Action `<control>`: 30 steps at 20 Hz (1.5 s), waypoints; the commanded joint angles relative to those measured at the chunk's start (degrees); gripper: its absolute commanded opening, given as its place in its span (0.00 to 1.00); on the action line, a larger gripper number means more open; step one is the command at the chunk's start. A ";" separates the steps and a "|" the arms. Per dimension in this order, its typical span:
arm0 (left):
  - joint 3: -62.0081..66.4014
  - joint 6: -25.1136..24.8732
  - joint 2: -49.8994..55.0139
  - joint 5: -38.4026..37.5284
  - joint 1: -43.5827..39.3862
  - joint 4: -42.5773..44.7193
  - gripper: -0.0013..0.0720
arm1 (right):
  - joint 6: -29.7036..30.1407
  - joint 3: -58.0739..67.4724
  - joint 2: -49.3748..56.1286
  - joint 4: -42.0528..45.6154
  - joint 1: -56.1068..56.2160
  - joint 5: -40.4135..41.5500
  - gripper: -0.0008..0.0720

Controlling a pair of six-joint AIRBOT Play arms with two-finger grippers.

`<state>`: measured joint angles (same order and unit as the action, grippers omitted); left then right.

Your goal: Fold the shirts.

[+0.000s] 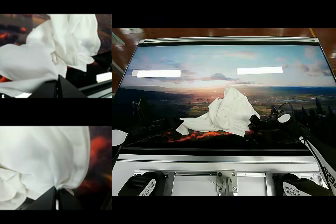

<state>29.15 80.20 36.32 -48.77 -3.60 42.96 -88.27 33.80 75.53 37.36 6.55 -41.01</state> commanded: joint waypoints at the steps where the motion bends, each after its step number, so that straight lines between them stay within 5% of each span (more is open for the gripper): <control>1: 0.07 -0.96 -0.04 1.33 0.15 -0.13 0.07 | 6.95 1.14 -0.92 -2.56 0.04 -2.73 0.10; 5: 7.19 -4.17 -0.04 0.98 6.43 -0.13 0.07 | 16.09 12.04 -8.85 -1.95 -0.22 -9.70 0.10; 7: 17.64 -6.40 -0.07 -1.38 12.50 -0.15 0.07 | 16.02 21.94 -15.19 0.15 -2.54 -13.14 0.10; 12: 54.62 -7.78 -0.04 -2.84 25.99 -0.13 0.07 | 3.19 50.88 -28.72 12.04 -13.49 -14.93 0.10; 16: 73.57 -7.78 -0.20 -2.10 29.64 0.13 0.07 | -4.00 63.91 -31.34 17.97 -16.85 -27.08 0.10; 20: 76.52 -7.65 -1.09 -3.19 29.64 7.54 0.07 | -4.90 64.98 -31.19 20.41 -16.85 -44.44 0.10; 23: 76.30 -2.91 -0.83 -6.47 29.64 17.64 0.07 | -5.33 64.98 -30.93 25.18 -16.85 -55.21 0.10; 30: 76.26 -2.16 -3.34 -9.92 29.64 18.84 0.07 | -5.42 65.00 -31.12 19.41 -16.85 -55.08 0.10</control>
<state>105.23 77.45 34.17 -56.58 25.98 60.10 -93.43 98.65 44.58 59.07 -10.26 -94.43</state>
